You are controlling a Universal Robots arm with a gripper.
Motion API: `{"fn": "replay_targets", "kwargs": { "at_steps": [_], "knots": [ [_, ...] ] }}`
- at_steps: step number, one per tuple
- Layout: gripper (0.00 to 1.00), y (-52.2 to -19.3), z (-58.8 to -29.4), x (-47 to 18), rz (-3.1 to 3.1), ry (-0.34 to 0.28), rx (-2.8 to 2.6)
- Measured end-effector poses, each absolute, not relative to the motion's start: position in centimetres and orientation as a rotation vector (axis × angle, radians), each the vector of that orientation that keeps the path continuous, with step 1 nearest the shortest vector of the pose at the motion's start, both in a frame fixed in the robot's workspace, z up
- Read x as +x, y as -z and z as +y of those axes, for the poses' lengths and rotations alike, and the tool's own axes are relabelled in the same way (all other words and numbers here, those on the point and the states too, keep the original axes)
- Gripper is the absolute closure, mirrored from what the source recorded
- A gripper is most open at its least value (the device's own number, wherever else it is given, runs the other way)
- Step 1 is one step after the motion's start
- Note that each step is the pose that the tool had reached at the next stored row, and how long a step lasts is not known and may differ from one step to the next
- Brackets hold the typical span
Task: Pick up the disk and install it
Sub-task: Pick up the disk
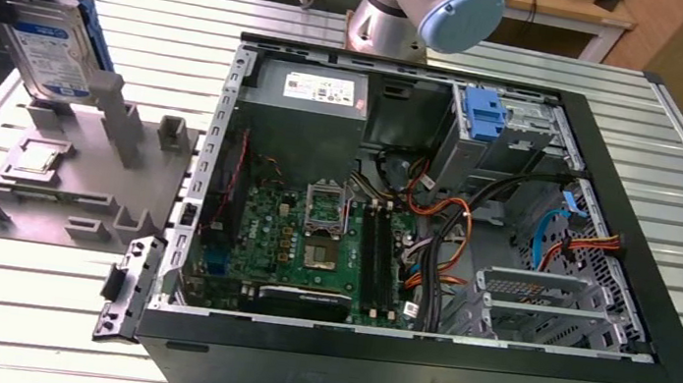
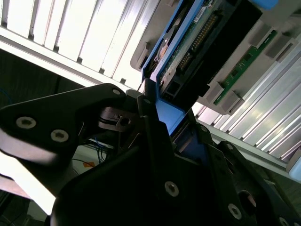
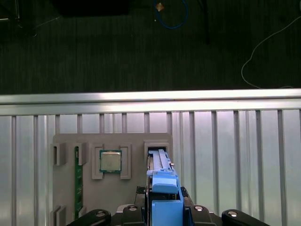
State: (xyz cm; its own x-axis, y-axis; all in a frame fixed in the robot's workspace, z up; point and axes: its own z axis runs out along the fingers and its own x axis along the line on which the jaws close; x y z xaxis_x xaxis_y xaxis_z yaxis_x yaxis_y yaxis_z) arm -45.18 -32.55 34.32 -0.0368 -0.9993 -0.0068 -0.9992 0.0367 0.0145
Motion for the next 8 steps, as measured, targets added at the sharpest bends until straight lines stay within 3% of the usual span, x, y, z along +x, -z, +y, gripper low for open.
{"fn": "replay_targets", "kwargs": {
  "at_steps": [8],
  "knots": [
    [0.64, -34.48, -32.55, -45.18, -2.258, 0.024, 2.177]
  ]
}}
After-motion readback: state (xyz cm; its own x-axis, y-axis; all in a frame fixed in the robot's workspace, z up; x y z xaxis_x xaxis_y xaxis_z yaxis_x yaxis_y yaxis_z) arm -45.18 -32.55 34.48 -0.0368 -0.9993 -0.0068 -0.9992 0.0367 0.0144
